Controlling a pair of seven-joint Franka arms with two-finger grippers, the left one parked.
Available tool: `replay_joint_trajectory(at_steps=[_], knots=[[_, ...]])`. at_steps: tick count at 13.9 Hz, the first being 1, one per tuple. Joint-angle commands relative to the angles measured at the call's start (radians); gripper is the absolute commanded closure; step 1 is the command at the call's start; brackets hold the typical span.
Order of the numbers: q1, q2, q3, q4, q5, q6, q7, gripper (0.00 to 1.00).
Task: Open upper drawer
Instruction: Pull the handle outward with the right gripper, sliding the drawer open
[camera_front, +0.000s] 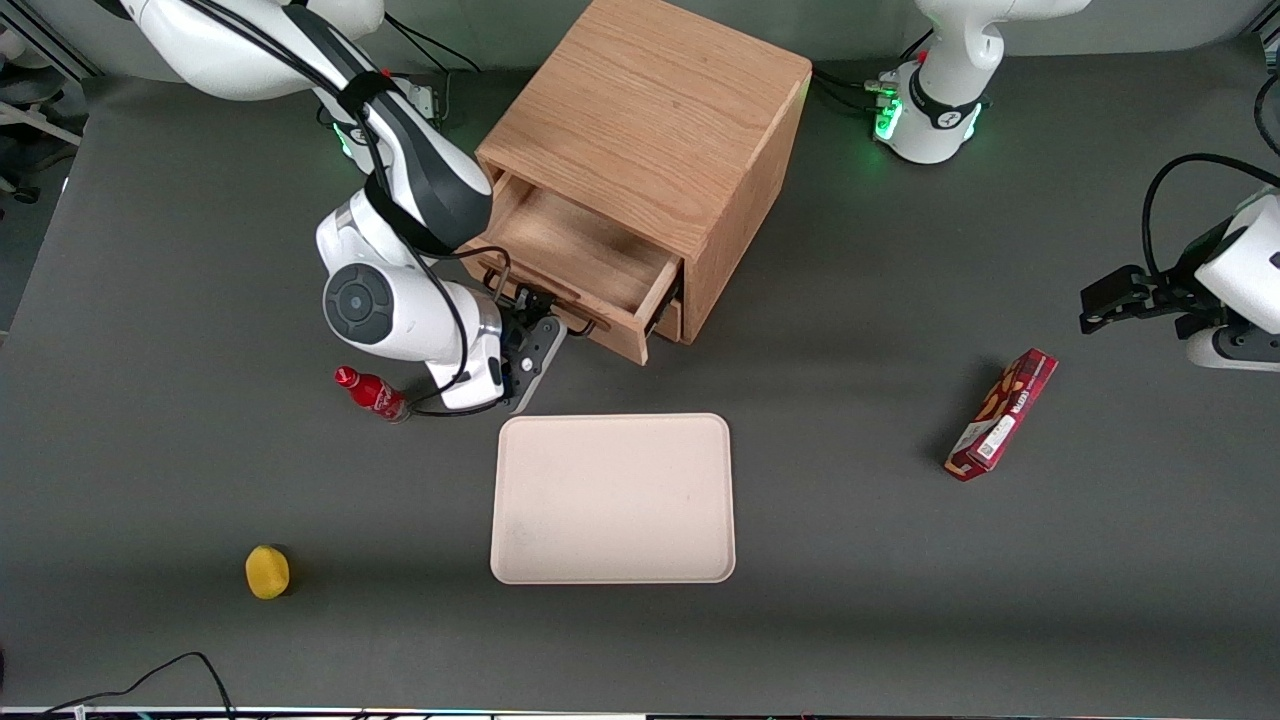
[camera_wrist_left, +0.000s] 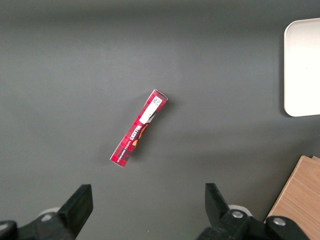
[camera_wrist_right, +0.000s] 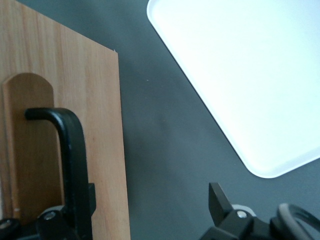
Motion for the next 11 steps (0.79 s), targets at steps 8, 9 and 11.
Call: replay_joint_trajectory(at_steps=[8,9,11], knots=[[-0.013,0.092,-0.018,0.167,-0.056,-0.115,-0.034,0.00],[-0.011,0.102,-0.020,0.184,-0.057,-0.127,-0.034,0.00],[-0.011,0.125,-0.020,0.217,-0.069,-0.141,-0.032,0.00]])
